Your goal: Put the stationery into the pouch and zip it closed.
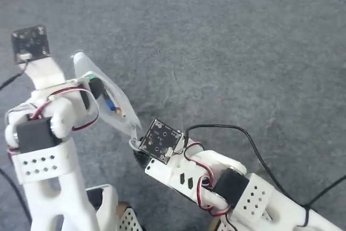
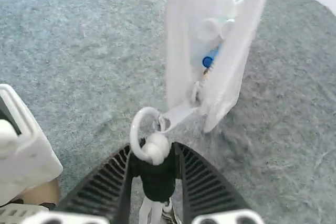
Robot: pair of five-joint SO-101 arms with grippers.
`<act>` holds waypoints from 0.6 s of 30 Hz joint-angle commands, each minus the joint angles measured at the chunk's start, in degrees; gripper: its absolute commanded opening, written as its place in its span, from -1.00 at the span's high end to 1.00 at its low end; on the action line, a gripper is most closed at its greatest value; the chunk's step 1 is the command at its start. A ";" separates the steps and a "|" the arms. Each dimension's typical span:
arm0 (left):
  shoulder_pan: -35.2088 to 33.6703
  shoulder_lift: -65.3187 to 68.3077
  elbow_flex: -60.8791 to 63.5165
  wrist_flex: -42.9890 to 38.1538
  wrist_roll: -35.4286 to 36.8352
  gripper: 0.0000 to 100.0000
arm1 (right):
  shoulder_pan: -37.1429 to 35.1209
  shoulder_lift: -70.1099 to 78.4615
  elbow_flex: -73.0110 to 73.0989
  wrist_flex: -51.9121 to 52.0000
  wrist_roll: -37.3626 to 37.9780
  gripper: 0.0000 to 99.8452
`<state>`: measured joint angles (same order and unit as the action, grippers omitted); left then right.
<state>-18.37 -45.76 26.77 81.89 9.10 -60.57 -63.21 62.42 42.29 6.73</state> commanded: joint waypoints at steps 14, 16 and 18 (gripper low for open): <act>12.48 -2.02 0.13 5.01 -0.70 0.33 | -0.66 -6.20 0.00 0.13 3.87 0.99; 14.51 -2.11 0.13 5.54 -2.90 0.33 | -0.66 -6.29 0.00 0.22 3.87 0.99; 16.35 -2.11 0.13 5.98 -3.96 0.33 | -0.66 -6.29 0.00 0.22 3.87 0.99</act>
<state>-5.45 -46.20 27.82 86.64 7.60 -60.57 -67.69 62.77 42.37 9.98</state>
